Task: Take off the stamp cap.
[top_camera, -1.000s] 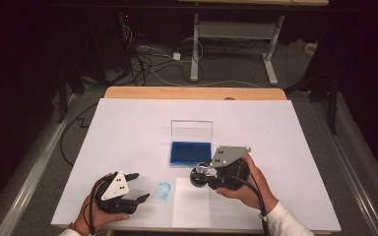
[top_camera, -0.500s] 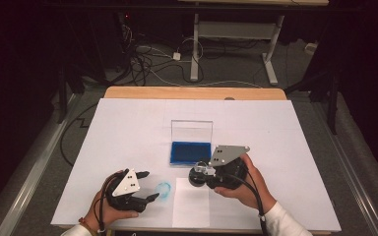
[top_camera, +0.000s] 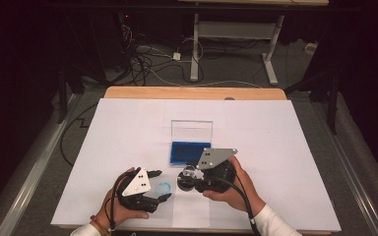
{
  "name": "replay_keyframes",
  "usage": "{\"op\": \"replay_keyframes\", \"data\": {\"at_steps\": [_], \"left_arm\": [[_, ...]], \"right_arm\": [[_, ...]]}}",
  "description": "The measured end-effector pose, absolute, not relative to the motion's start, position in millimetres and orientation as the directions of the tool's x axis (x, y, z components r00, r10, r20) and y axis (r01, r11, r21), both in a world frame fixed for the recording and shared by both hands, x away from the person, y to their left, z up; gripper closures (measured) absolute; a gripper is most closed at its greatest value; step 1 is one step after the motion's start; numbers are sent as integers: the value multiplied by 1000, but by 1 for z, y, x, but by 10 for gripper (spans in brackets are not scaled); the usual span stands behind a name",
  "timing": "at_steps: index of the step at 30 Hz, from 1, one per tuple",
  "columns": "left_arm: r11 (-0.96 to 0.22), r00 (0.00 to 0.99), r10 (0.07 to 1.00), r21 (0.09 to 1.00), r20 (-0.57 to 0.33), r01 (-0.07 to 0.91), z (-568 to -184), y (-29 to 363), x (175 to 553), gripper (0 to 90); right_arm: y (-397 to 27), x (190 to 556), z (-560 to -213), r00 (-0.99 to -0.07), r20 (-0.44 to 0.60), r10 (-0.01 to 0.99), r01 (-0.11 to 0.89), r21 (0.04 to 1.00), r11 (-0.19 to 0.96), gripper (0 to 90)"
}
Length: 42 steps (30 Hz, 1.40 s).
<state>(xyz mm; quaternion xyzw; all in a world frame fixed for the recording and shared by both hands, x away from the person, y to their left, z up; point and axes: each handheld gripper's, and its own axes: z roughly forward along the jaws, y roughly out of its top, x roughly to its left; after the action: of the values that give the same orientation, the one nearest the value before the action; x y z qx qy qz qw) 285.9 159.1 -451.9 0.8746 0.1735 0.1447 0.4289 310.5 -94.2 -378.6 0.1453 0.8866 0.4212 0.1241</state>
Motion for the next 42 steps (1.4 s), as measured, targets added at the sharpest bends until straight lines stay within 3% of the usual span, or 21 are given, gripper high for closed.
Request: {"op": "replay_keyframes", "data": {"at_steps": [16, 33, 42], "left_arm": [[-546, 907, 415, 816, 68, 188, -453, 130, 291, 196], [-559, 917, 395, 805, 49, 197, -455, 124, 295, 351], [-570, 912, 403, 801, 77, 184, -457, 122, 294, 329]], "right_arm": [[-85, 311, -380, -922, -73, 380, 167, 810, 562, 571], [-81, 309, -387, -926, -78, 369, 162, 800, 578, 571], [-83, 310, -389, -925, -56, 377, 174, 817, 550, 572]]}}
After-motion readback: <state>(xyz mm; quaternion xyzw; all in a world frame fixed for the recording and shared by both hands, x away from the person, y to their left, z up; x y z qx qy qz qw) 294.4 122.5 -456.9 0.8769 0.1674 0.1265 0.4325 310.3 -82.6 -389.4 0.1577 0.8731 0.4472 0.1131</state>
